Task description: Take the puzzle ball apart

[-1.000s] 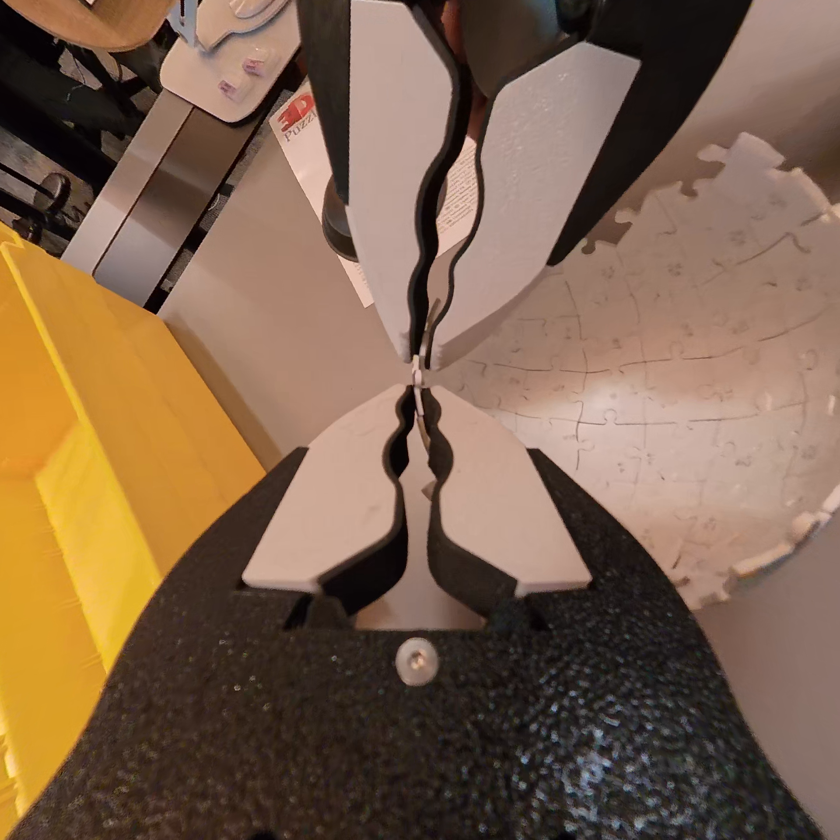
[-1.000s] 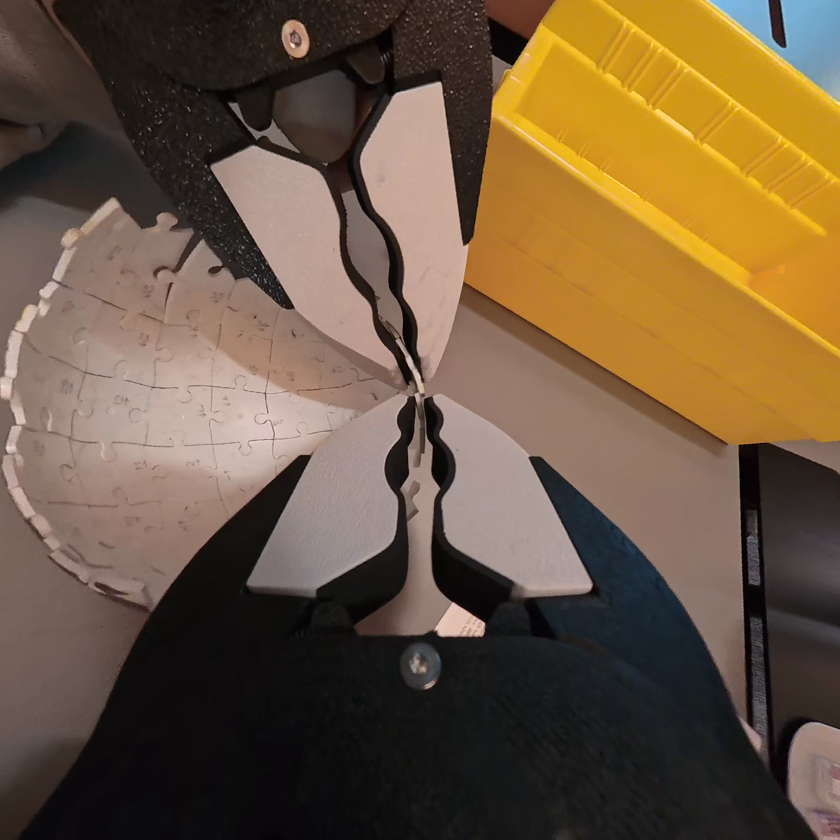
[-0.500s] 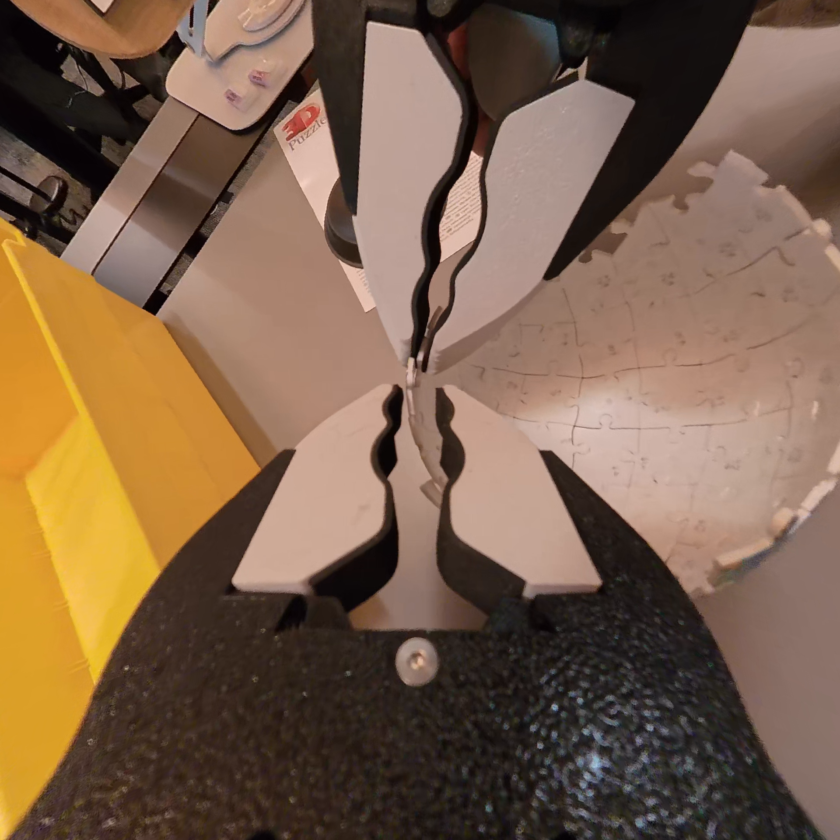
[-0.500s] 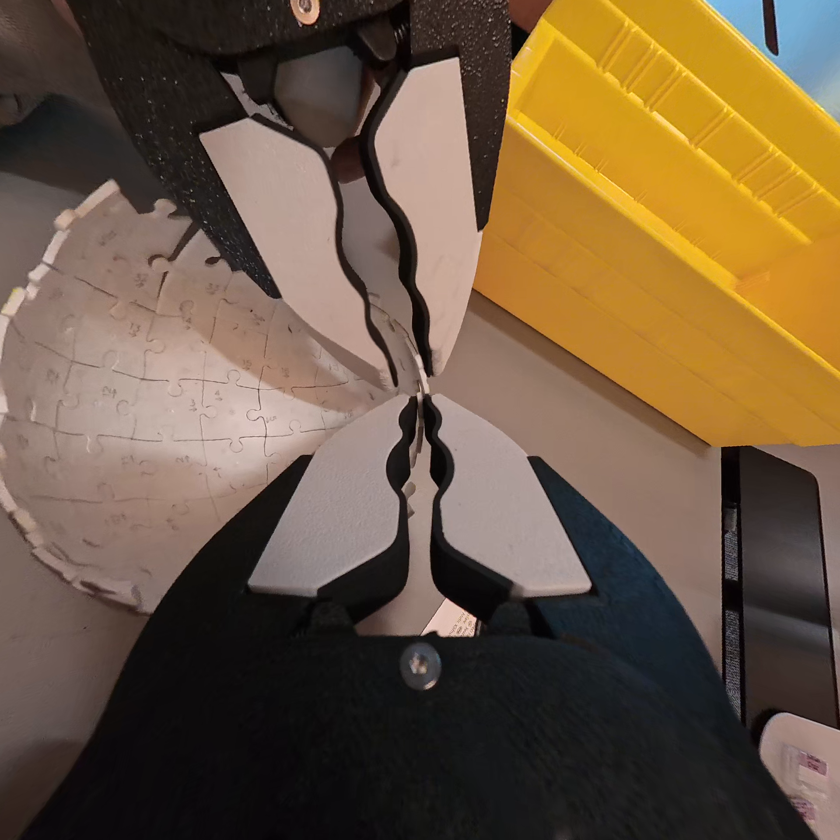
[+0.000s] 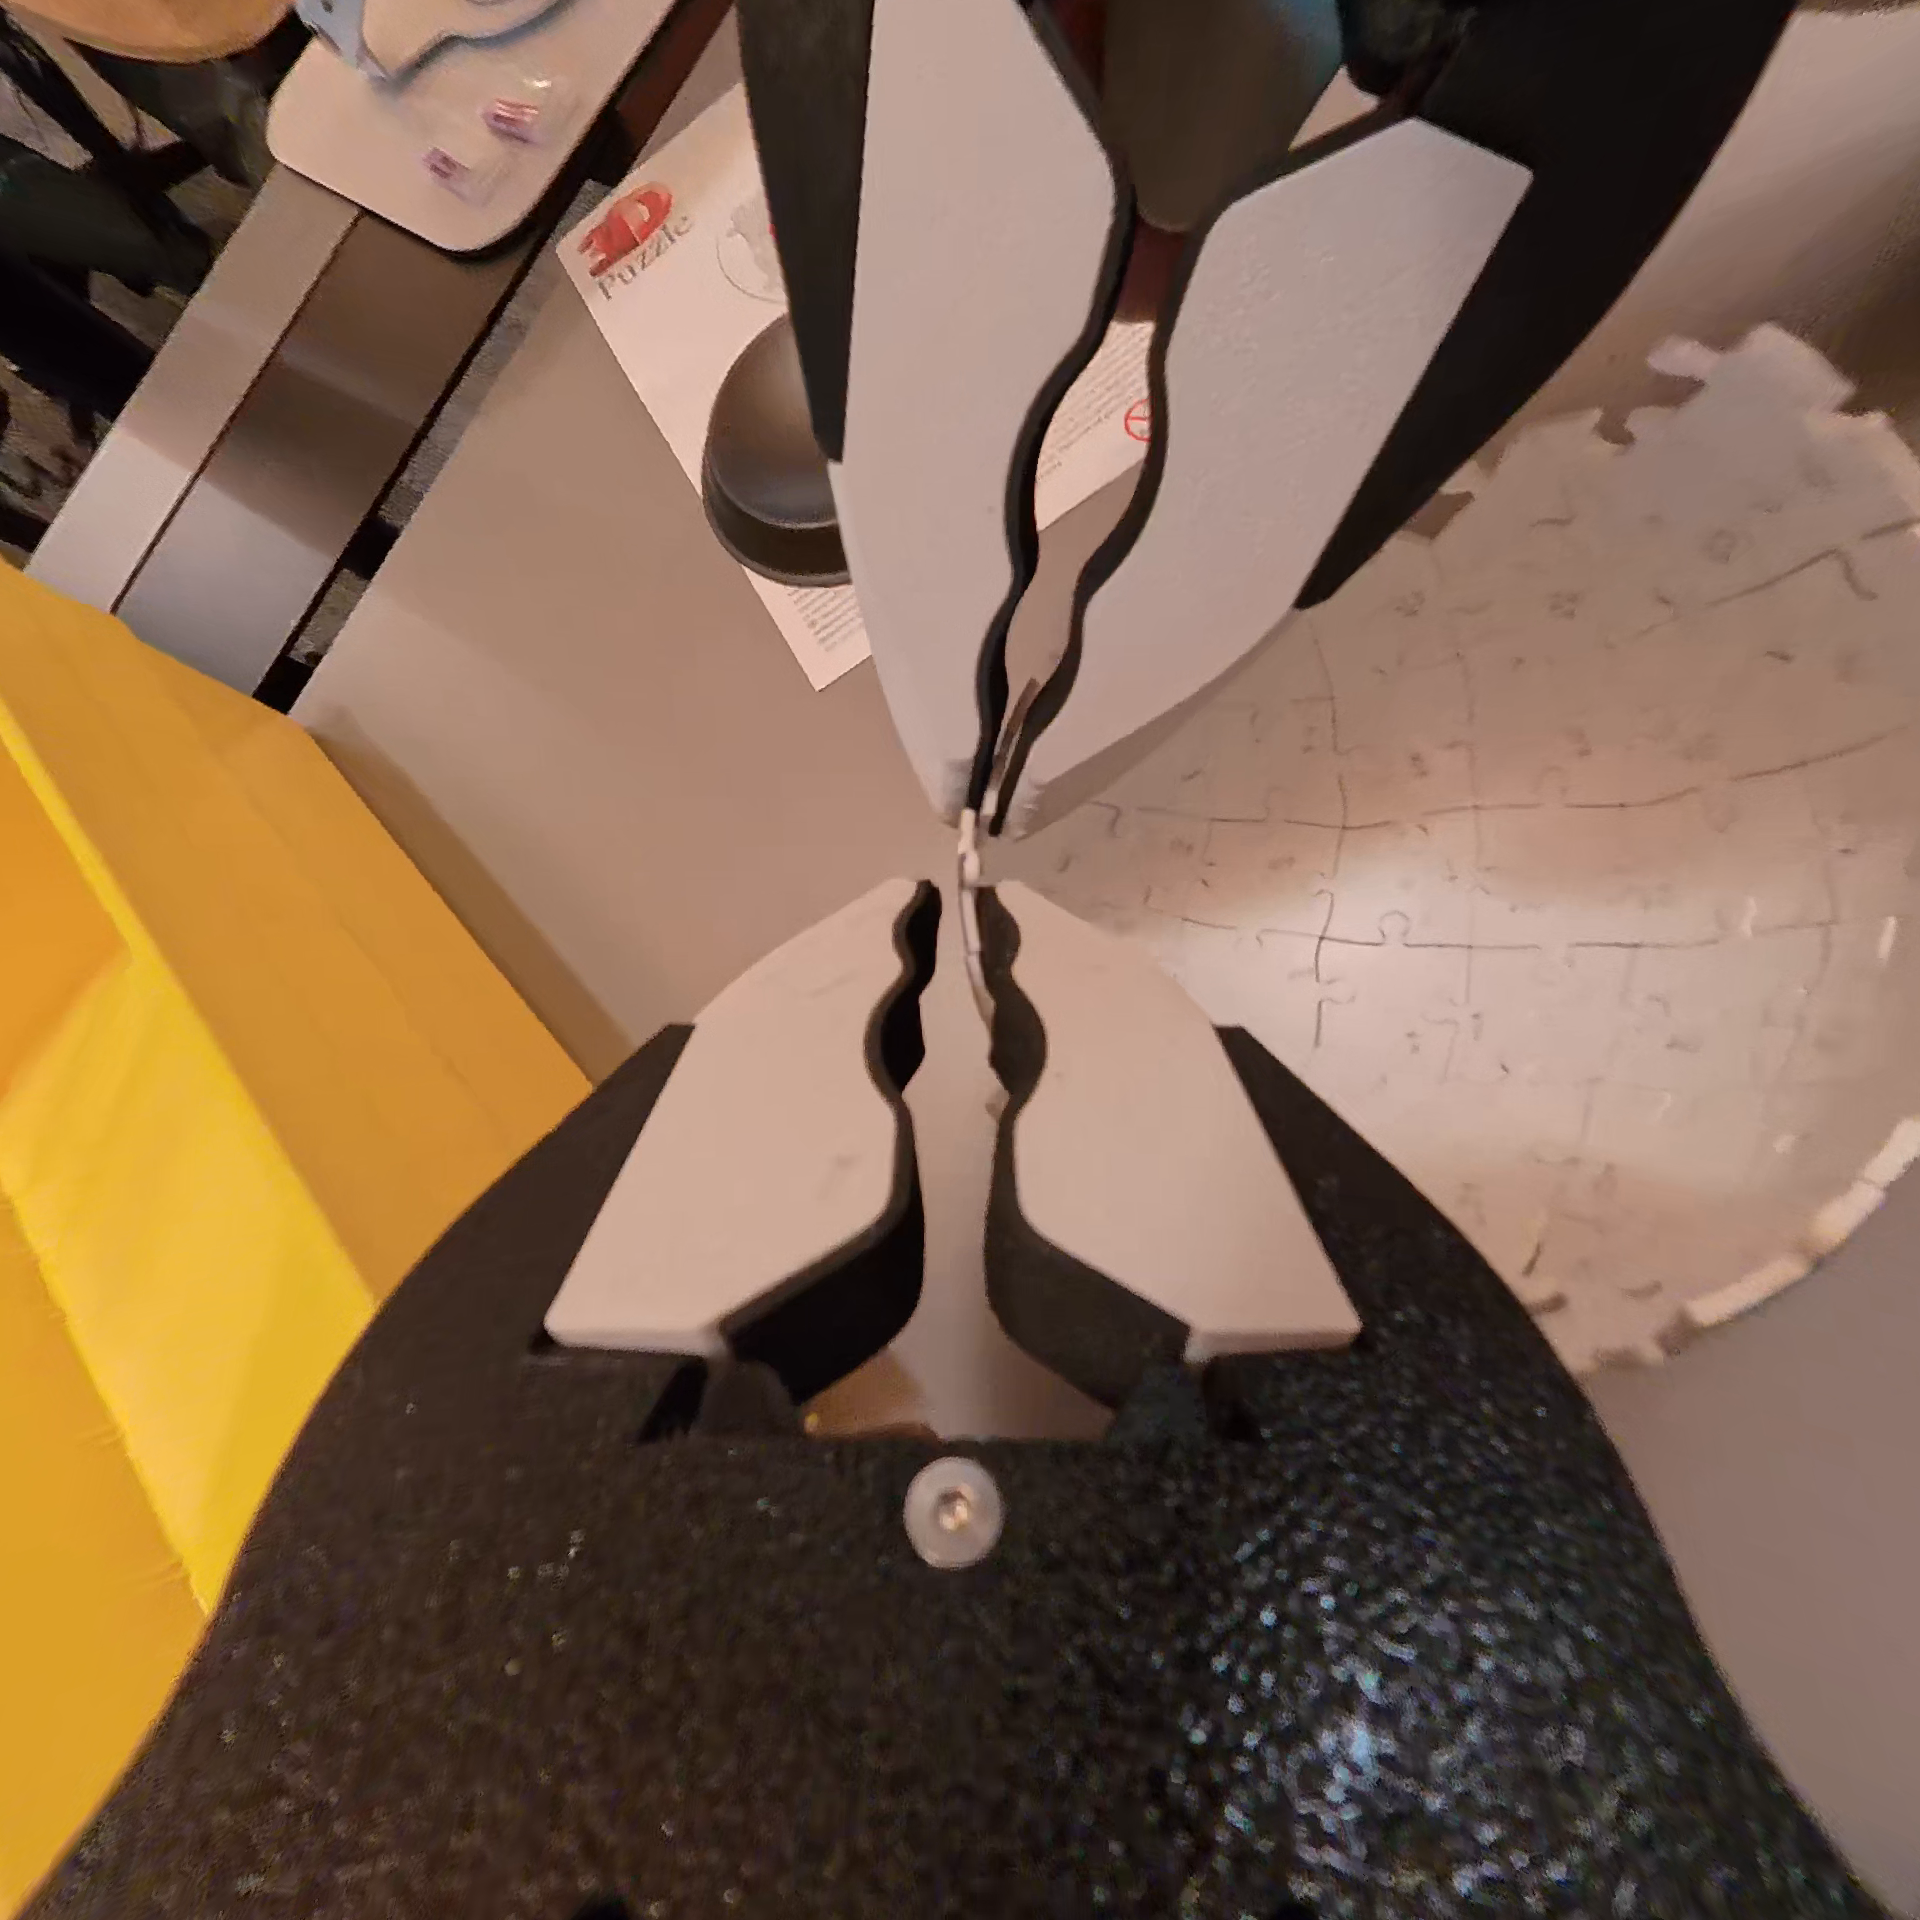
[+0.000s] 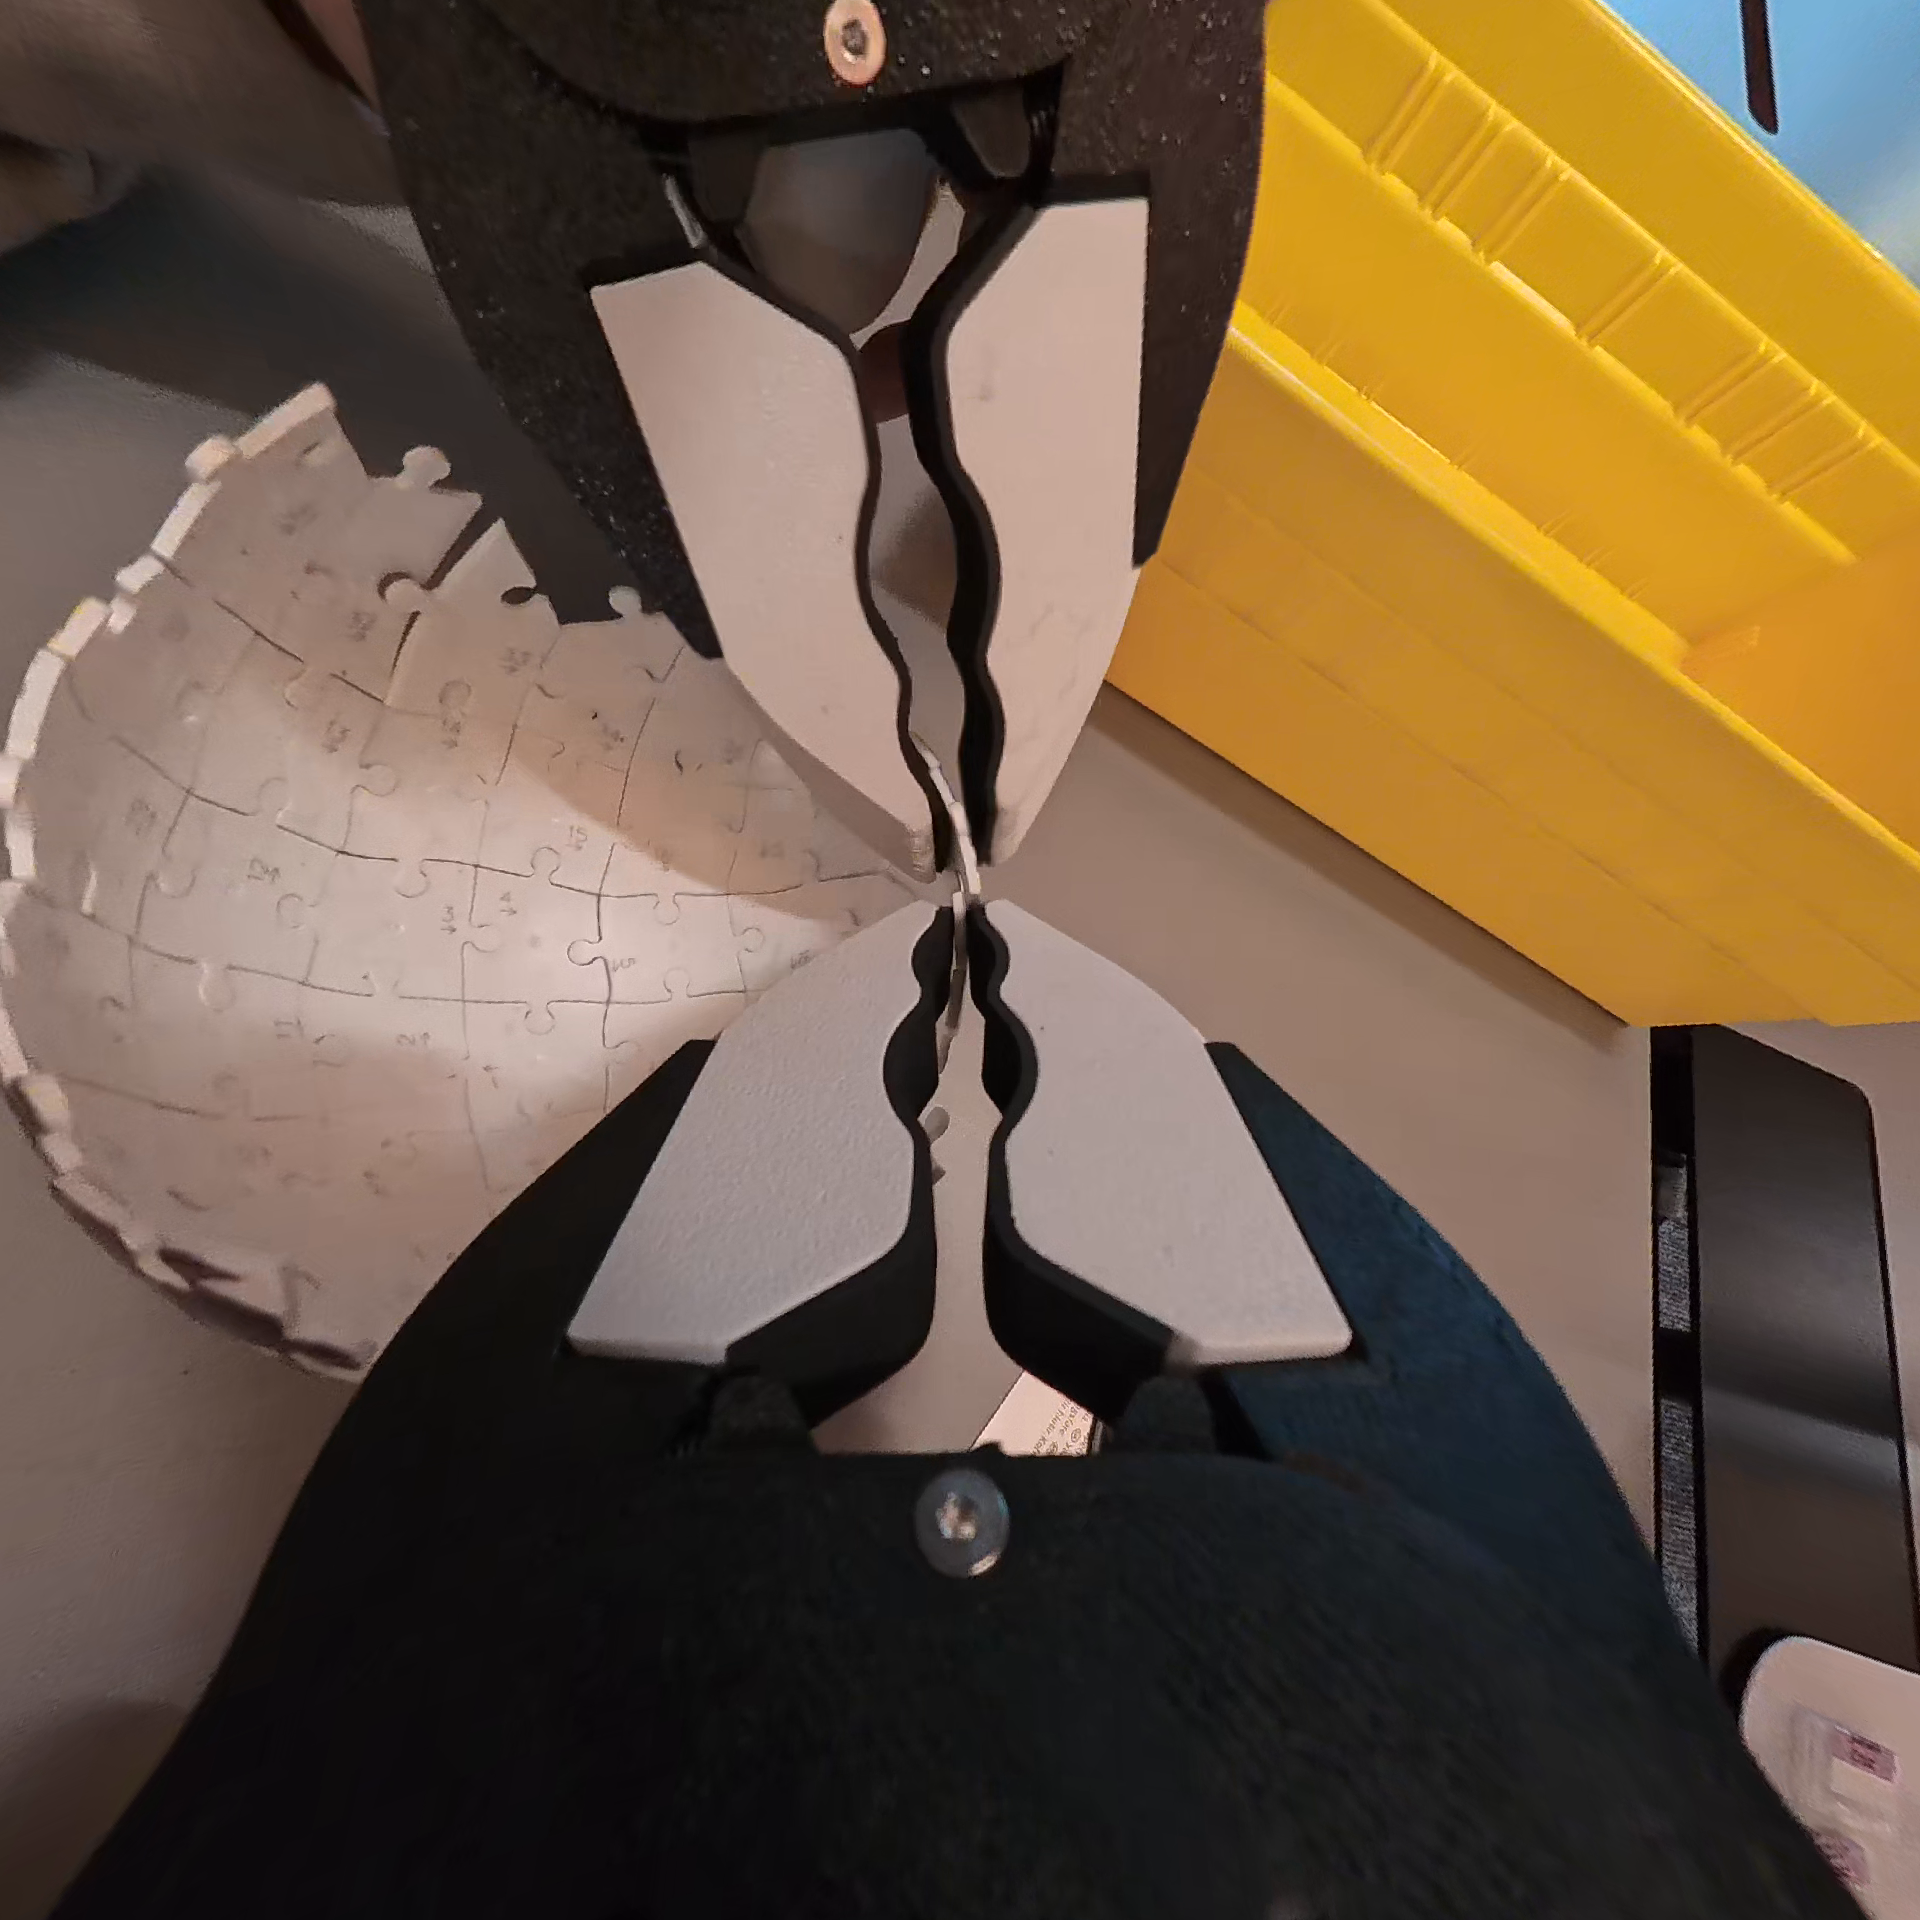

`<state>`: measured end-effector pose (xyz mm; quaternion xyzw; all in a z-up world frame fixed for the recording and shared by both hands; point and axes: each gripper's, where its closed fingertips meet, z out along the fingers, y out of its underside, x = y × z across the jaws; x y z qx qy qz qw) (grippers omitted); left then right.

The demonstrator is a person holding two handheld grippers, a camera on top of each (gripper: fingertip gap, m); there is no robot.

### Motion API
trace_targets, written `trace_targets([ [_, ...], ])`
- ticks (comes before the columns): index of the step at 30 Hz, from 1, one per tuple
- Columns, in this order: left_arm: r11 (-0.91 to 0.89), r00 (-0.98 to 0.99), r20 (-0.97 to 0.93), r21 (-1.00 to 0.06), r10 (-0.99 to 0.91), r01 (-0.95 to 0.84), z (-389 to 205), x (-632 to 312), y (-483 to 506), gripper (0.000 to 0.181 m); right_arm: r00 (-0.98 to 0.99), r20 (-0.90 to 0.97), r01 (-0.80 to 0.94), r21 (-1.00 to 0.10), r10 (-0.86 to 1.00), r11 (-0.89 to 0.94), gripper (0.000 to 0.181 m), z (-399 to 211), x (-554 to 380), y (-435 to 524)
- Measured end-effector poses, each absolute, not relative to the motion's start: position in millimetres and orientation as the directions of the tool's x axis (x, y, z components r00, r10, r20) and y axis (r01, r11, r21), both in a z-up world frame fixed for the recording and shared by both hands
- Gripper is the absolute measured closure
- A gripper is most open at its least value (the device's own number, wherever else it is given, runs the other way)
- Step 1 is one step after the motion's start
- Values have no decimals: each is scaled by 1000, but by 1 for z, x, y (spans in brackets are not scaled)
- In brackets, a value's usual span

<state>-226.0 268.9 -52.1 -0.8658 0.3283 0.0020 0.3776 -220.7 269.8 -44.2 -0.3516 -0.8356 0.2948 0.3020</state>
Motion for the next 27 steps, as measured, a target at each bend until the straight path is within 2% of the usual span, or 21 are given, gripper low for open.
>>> trace_targets([
  [9, -536, 773, -128, -650, -621, -538, -56, -225, 273, 180, -537, 266, 452, -710, 800, 540, 177, -46, -221, 277],
  [27, -525, 782, -147, -665, -606, -532, -57, -227, 275, 180, -532, 270, 468, -696, 803, 545, 177, -50, -220, 281],
])
